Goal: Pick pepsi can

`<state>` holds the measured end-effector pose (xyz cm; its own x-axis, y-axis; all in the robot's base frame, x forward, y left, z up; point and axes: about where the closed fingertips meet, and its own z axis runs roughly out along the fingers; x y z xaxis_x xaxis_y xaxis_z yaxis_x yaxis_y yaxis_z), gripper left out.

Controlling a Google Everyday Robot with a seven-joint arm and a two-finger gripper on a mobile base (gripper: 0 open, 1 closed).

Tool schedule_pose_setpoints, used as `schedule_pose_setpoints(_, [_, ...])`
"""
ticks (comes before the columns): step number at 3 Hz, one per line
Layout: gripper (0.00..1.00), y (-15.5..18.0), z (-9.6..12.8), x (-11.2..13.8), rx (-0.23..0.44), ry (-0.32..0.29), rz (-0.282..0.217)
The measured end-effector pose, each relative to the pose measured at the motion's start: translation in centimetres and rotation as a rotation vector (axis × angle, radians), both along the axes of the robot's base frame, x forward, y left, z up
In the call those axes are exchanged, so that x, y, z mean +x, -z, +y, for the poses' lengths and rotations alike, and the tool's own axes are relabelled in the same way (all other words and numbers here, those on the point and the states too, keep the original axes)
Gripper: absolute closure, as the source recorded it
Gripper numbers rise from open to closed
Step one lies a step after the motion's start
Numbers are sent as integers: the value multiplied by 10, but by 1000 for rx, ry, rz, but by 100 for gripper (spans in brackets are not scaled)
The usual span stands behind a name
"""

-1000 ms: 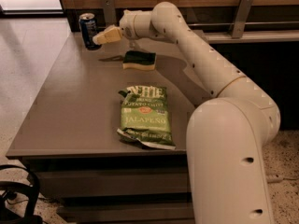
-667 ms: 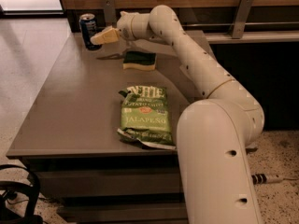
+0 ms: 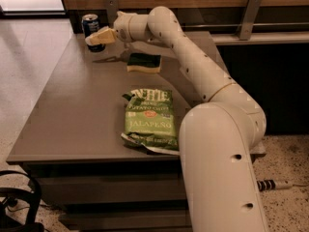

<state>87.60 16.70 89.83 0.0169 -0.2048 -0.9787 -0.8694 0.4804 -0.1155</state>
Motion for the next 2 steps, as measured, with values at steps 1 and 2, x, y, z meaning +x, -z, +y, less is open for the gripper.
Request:
schedule_pose_setpoints(1, [0, -6, 14, -8, -47, 4, -14])
schedule_pose_setpoints(2, [0, -2, 27, -12, -92, 6, -6])
